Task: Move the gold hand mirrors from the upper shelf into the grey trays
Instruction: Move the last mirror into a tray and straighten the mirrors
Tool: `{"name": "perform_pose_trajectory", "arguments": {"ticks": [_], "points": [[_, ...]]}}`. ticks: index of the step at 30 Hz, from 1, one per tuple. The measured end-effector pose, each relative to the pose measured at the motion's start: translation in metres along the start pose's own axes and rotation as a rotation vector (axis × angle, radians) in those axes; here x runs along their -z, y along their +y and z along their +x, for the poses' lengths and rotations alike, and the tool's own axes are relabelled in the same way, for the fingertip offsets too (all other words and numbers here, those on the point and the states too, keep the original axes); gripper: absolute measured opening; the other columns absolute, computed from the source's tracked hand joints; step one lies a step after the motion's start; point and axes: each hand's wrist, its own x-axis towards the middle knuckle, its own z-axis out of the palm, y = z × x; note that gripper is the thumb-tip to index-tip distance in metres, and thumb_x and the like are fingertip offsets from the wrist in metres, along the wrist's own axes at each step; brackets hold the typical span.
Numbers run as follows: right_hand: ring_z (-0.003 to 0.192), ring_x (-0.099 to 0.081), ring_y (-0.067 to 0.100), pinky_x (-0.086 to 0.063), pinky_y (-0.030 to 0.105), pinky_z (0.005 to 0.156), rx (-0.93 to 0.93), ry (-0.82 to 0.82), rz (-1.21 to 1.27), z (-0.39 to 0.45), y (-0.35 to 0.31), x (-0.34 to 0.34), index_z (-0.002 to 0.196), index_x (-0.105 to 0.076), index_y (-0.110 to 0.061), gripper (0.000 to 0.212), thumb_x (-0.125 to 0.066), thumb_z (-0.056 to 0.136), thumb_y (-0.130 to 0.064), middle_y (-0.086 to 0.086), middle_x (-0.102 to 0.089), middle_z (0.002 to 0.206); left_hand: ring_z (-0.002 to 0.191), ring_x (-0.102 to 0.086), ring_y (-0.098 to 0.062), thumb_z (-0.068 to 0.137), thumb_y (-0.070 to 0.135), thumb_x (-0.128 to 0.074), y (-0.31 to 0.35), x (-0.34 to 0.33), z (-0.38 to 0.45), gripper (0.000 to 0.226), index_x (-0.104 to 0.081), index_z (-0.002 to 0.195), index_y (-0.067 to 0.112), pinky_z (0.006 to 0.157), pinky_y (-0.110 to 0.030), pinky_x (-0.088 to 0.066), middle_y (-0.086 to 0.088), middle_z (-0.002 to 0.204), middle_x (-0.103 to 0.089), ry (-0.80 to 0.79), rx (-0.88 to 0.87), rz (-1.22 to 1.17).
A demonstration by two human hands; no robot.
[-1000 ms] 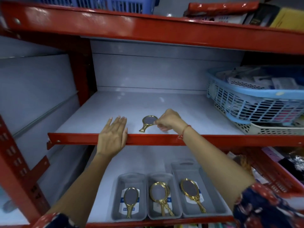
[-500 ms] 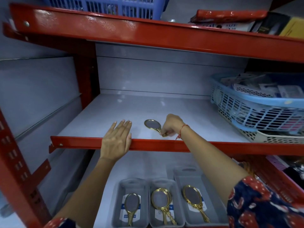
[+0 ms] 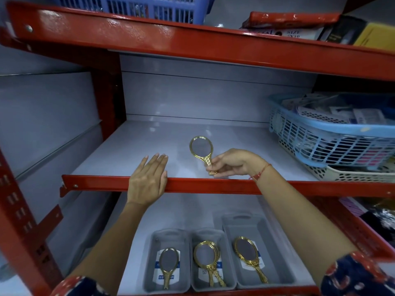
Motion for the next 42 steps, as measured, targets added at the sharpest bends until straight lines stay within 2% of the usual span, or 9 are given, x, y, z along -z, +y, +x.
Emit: {"name": "perform_pose_trajectory", "arguments": {"ticks": [3,11,25,29,31,34,37,39,42], "points": [[0.082,-0.073,0.012,-0.06,0.023,0.076,0.051,-0.052,0.102,-0.022,0.012,0.0,0.108,-0.068,-0.005,0.03,-0.071,0.079,0.001,0.006,-0.074,0.098,0.118,-0.066,-0.025,0.103,0.023,-0.027,0.001,0.001,0.0,0.05,-0.067,0.123,0.002,0.109,-0.041,-0.044,-0.011,0.122,-0.071,-0.003,-0.001,0.0],[0.082,-0.075,0.013,-0.06,0.023,0.075,0.083,-0.186,0.193,-0.068,0.054,-0.031,0.097,-0.071,-0.007,0.02,-0.067,0.08,0.004,0.006,-0.077,0.091,0.119,-0.065,-0.026,0.104,0.025,-0.025,0.001,0.007,0.0,0.051,-0.064,0.126,0.001,0.109,-0.041,-0.045,-0.013,0.125,-0.069,-0.076,0.001,-0.028],[0.071,-0.074,0.011,-0.06,0.02,0.065,-0.311,-0.244,0.11,-0.013,0.163,-0.11,0.097,-0.066,0.0,0.017,-0.067,0.081,0.005,0.005,-0.076,0.078,0.122,-0.063,-0.025,0.104,0.025,-0.025,-0.004,0.006,-0.003,0.05,-0.063,0.128,0.002,0.107,-0.039,-0.049,-0.013,0.129,-0.067,-0.086,-0.04,-0.025],[0.071,-0.069,0.009,-0.059,0.019,0.07,-0.367,-0.184,0.099,0.016,0.187,-0.143,0.1,-0.062,0.007,0.019,-0.067,0.082,0.004,0.007,-0.069,0.083,0.12,-0.064,-0.024,0.103,0.023,-0.029,-0.004,0.002,0.0,0.047,-0.065,0.126,0.003,0.106,-0.04,-0.049,-0.011,0.128,-0.068,-0.021,-0.057,-0.006],[0.076,-0.064,0.011,-0.056,0.02,0.078,-0.386,-0.212,0.093,0.031,0.196,-0.158,0.087,-0.061,0.006,0.002,-0.062,0.085,0.005,0.006,-0.065,0.083,0.121,-0.064,-0.023,0.102,0.024,-0.029,-0.004,0.0,-0.001,0.047,-0.065,0.127,0.004,0.107,-0.04,-0.049,-0.011,0.128,-0.067,0.0,-0.07,0.001],[0.074,-0.063,0.014,-0.057,0.027,0.084,-0.431,-0.153,0.076,0.054,0.21,-0.173,0.075,-0.058,-0.001,0.014,-0.06,0.085,0.01,0.009,-0.064,0.08,0.122,-0.063,-0.022,0.102,0.024,-0.029,-0.007,-0.004,-0.002,0.047,-0.064,0.127,0.004,0.107,-0.039,-0.048,-0.01,0.129,-0.067,0.015,-0.087,0.007],[0.073,-0.065,0.017,-0.058,0.033,0.087,-0.473,-0.138,0.016,0.069,0.224,-0.185,0.092,-0.06,0.005,0.012,-0.06,0.083,0.014,0.012,-0.064,0.081,0.123,-0.062,-0.022,0.102,0.024,-0.028,-0.006,-0.005,-0.001,0.048,-0.064,0.128,0.005,0.108,-0.04,-0.047,-0.01,0.13,-0.066,0.016,-0.093,0.008],[0.076,-0.066,0.018,-0.06,0.035,0.08,-0.487,-0.132,-0.039,0.074,0.231,-0.191,0.107,-0.059,0.006,0.026,-0.06,0.083,0.014,0.011,-0.063,0.081,0.123,-0.062,-0.022,0.102,0.024,-0.028,-0.006,-0.004,0.0,0.049,-0.064,0.128,0.005,0.108,-0.04,-0.047,-0.01,0.13,-0.066,0.014,-0.098,0.008],[0.085,-0.067,0.023,-0.055,0.04,0.093,-0.497,-0.145,-0.131,0.078,0.238,-0.2,0.088,-0.061,0.002,0.012,-0.058,0.084,0.013,0.009,-0.061,0.077,0.124,-0.062,-0.022,0.102,0.025,-0.027,-0.007,-0.003,-0.001,0.049,-0.064,0.128,0.005,0.108,-0.04,-0.046,-0.01,0.131,-0.066,-0.022,-0.094,0.015]]}}
